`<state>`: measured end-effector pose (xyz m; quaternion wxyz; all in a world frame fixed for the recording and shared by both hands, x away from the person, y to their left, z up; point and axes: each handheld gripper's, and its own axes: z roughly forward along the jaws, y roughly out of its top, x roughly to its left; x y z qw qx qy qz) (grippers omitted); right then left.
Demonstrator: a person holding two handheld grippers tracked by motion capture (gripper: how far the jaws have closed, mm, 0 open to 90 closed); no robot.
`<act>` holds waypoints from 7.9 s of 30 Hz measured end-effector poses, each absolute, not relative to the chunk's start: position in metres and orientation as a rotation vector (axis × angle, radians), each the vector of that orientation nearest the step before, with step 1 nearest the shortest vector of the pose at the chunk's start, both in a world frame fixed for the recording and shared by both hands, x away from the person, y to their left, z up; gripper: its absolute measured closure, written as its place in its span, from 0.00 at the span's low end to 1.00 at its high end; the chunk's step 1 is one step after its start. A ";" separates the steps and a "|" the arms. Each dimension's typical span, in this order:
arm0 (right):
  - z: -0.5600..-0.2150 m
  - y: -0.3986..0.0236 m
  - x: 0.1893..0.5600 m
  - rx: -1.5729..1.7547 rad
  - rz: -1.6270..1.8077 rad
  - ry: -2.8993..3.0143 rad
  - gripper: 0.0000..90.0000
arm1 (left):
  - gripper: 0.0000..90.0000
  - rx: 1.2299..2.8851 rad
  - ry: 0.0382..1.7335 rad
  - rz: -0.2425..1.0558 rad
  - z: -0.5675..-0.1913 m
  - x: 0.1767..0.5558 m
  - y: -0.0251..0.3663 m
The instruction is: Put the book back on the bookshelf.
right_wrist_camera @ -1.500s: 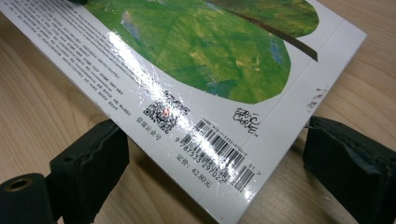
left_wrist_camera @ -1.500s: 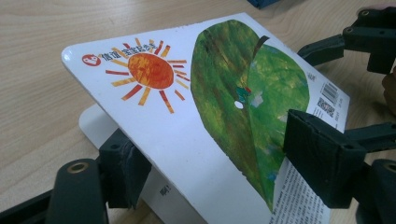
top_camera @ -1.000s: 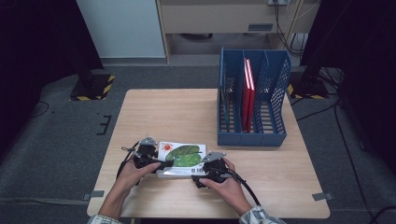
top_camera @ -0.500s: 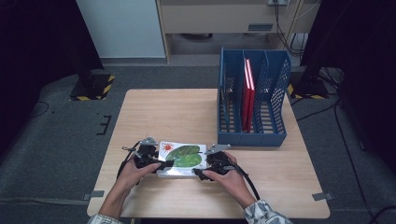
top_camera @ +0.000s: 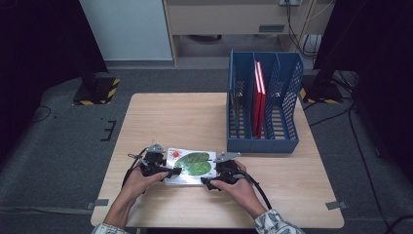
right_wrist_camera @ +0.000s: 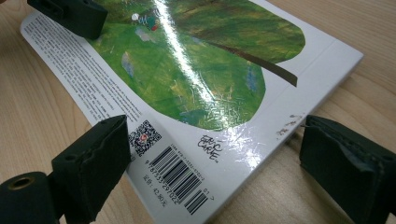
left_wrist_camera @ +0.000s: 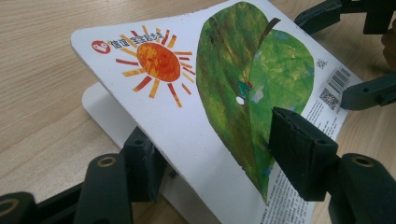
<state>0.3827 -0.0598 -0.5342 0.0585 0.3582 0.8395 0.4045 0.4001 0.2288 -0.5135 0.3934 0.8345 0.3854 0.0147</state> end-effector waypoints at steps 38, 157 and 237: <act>-0.533 -0.058 0.382 1.038 1.230 2.552 0.10 | 0.65 2.124 0.839 0.053 -0.503 0.386 0.229; -0.479 -0.063 0.392 0.851 1.360 2.339 0.33 | 0.39 2.021 0.918 0.480 -0.500 0.364 0.248; -0.467 -0.015 0.405 0.666 1.337 2.553 0.67 | 0.10 1.995 1.087 0.536 -0.505 0.373 0.277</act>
